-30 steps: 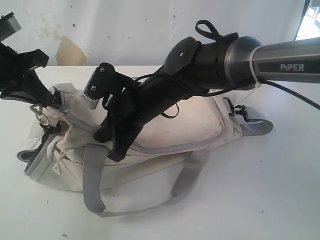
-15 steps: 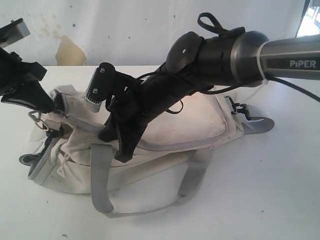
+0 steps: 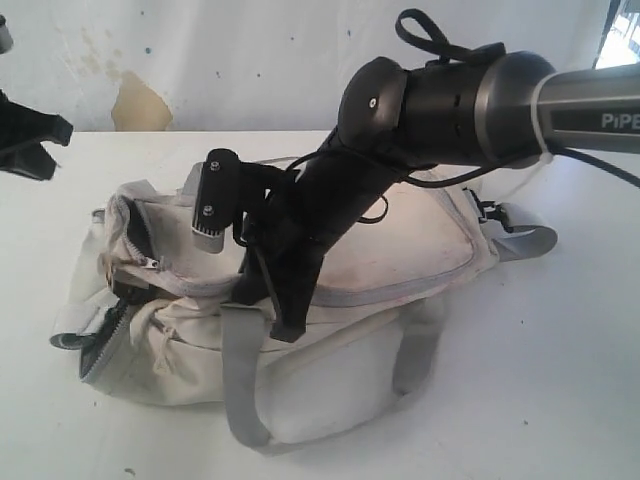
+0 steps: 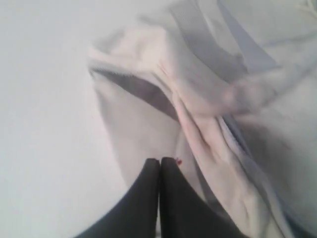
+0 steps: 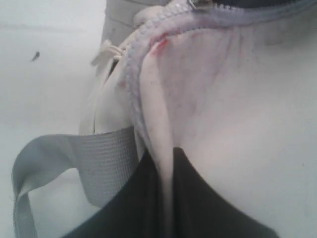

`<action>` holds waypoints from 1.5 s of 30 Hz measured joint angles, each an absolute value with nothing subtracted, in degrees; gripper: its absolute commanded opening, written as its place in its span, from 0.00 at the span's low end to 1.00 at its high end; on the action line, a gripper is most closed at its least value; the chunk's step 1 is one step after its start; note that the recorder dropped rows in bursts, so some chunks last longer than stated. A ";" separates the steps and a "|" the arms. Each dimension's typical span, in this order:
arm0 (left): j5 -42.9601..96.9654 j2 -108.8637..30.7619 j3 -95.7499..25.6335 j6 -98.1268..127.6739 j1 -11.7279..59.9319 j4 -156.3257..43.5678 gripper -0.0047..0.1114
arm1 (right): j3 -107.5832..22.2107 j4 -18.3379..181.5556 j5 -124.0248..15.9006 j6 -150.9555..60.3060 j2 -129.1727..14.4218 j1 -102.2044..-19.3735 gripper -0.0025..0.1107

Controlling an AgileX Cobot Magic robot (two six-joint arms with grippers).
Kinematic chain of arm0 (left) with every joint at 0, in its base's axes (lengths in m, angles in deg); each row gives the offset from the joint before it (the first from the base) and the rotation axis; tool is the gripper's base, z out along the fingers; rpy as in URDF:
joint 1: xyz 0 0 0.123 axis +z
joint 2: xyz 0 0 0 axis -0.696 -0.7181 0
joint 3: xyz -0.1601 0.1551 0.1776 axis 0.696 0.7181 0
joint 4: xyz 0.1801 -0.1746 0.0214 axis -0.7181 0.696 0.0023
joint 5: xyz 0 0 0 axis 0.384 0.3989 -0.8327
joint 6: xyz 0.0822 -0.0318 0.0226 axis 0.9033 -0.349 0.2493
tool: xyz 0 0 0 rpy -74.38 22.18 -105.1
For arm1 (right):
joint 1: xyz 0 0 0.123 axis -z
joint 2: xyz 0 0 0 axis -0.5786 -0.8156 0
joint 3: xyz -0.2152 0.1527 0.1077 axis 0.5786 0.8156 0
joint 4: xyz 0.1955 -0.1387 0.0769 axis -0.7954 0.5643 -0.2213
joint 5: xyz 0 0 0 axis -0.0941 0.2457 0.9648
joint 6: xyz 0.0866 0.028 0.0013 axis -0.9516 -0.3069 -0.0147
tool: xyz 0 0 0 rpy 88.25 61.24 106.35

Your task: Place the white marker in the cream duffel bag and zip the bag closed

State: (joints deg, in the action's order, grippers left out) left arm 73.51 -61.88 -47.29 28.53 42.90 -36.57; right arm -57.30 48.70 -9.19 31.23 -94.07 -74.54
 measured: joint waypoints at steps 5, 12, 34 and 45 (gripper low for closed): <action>65.62 -61.91 -47.29 28.43 42.90 -35.56 0.04 | -57.30 55.62 -8.94 24.82 -94.07 -74.54 0.02; 75.20 -61.91 -47.29 36.70 42.90 -32.22 0.05 | -57.30 56.90 -11.30 22.89 -94.07 -74.54 0.02; 86.97 -61.91 -33.58 56.90 42.77 -8.20 0.37 | -57.17 57.35 -17.38 8.01 -94.07 -74.54 0.02; 77.55 -61.91 -29.00 58.88 36.23 -7.26 0.37 | -57.17 57.39 -17.38 8.01 -94.07 -74.54 0.02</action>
State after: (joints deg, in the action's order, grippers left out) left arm 77.55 -61.91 -29.00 58.88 36.23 -7.26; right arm -57.17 57.39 -17.38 8.01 -94.07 -74.54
